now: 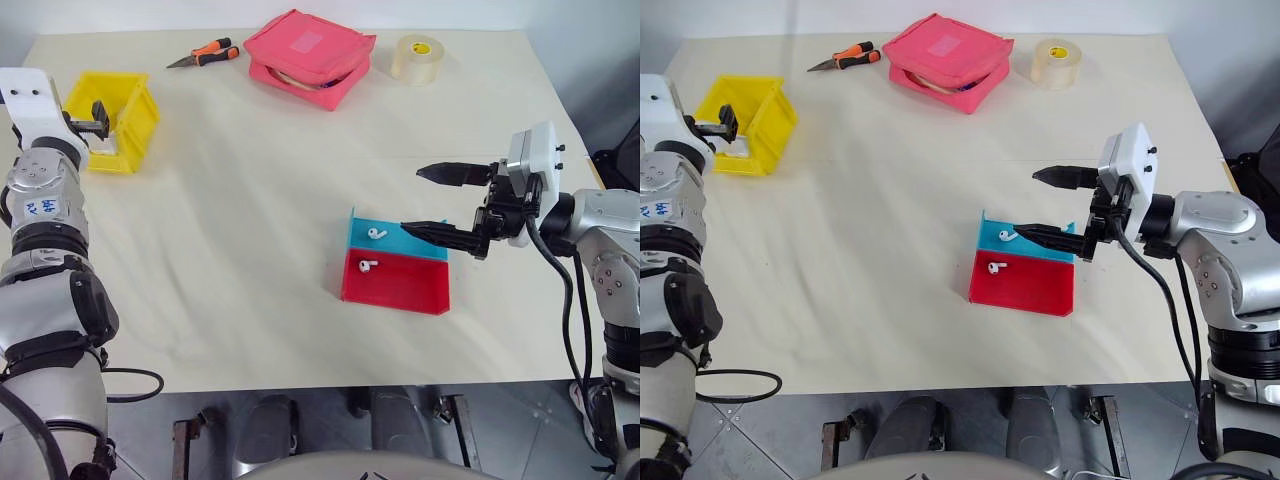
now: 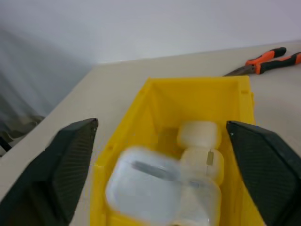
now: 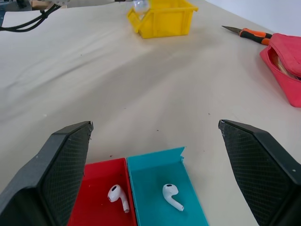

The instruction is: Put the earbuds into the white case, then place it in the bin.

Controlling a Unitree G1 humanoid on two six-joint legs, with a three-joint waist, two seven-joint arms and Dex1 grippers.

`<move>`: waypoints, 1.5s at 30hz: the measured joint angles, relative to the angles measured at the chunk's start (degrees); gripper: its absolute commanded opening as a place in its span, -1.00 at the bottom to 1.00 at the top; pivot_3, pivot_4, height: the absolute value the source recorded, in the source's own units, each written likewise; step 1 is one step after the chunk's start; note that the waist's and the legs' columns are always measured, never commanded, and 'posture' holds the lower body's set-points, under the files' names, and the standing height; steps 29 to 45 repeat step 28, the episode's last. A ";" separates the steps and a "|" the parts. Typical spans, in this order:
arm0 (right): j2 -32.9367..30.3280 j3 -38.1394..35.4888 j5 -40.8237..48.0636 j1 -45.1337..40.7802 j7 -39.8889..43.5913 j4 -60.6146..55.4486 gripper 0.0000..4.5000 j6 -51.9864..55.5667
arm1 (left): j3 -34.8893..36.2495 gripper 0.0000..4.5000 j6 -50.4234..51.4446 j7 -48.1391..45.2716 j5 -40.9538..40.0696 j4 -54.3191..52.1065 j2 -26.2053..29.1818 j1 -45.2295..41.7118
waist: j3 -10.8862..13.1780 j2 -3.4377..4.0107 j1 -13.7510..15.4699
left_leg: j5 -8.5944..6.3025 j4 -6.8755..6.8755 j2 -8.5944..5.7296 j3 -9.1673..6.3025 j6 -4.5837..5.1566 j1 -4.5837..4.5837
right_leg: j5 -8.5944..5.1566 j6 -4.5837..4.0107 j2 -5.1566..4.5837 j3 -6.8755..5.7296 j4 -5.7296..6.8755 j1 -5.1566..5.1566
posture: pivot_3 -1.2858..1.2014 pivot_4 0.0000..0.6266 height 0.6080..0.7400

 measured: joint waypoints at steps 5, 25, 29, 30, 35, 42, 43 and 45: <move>-1.38 -0.63 -0.05 1.04 -0.23 -0.73 1.00 0.30 | -0.61 0.99 -4.41 -11.21 -0.13 -0.80 1.04 1.16 | 0.00 0.00 -0.20 | 0.00 -0.02 0.01 0.08 0.00 0.01 | 0.00 0.00 0.01 0.00 0.01 -0.02 | 0.03 -0.52 1.00; -9.48 1.15 -2.59 12.27 14.39 0.85 1.00 -6.23 | 9.69 0.99 13.32 -63.92 -27.81 -53.91 9.06 52.28 | 0.01 0.03 -0.35 | -0.05 -0.02 0.18 0.25 -0.09 0.18 | 0.02 -0.16 -0.04 0.04 0.09 -0.02 | 0.03 -0.52 1.00; -9.48 1.14 -3.35 12.12 14.72 2.41 1.00 -7.70 | 10.55 0.99 14.94 -64.28 -28.32 -55.74 9.09 53.66 | 0.01 0.03 0.09 | -0.05 -0.04 0.18 0.26 -0.10 0.18 | 0.02 -0.17 -0.01 0.03 0.08 -0.04 | 0.03 -0.52 1.00; -9.48 1.14 -3.35 12.12 14.72 2.41 1.00 -7.70 | 10.55 0.99 14.94 -64.28 -28.32 -55.74 9.09 53.66 | 0.01 0.03 0.09 | -0.05 -0.04 0.18 0.26 -0.10 0.18 | 0.02 -0.17 -0.01 0.03 0.08 -0.04 | 0.03 -0.52 1.00; -9.48 1.14 -3.35 12.12 14.72 2.41 1.00 -7.70 | 10.55 0.99 14.94 -64.28 -28.32 -55.74 9.09 53.66 | 0.01 0.03 0.09 | -0.05 -0.04 0.18 0.26 -0.10 0.18 | 0.02 -0.17 -0.01 0.03 0.08 -0.04 | 0.03 -0.52 1.00; -9.48 1.14 -3.35 12.12 14.72 2.41 1.00 -7.70 | 10.55 0.99 14.94 -64.28 -28.32 -55.74 9.09 53.66 | 0.01 0.03 0.09 | -0.05 -0.04 0.18 0.26 -0.10 0.18 | 0.02 -0.17 -0.01 0.03 0.08 -0.04 | 0.03 -0.52 1.00; -9.48 1.14 -3.35 12.12 14.72 2.41 1.00 -7.70 | 10.55 0.99 14.94 -64.28 -28.32 -55.74 9.09 53.66 | 0.01 0.03 0.09 | -0.05 -0.04 0.18 0.26 -0.10 0.18 | 0.02 -0.17 -0.01 0.03 0.08 -0.04 | 0.03 -0.52 1.00; -9.48 1.14 -3.35 12.12 14.72 2.41 1.00 -7.70 | 10.55 0.99 14.94 -64.28 -28.32 -55.74 9.09 53.66 | 0.01 0.03 0.09 | -0.05 -0.04 0.18 0.26 -0.10 0.18 | 0.02 -0.17 -0.01 0.03 0.08 -0.04 | 0.03 -0.52 1.00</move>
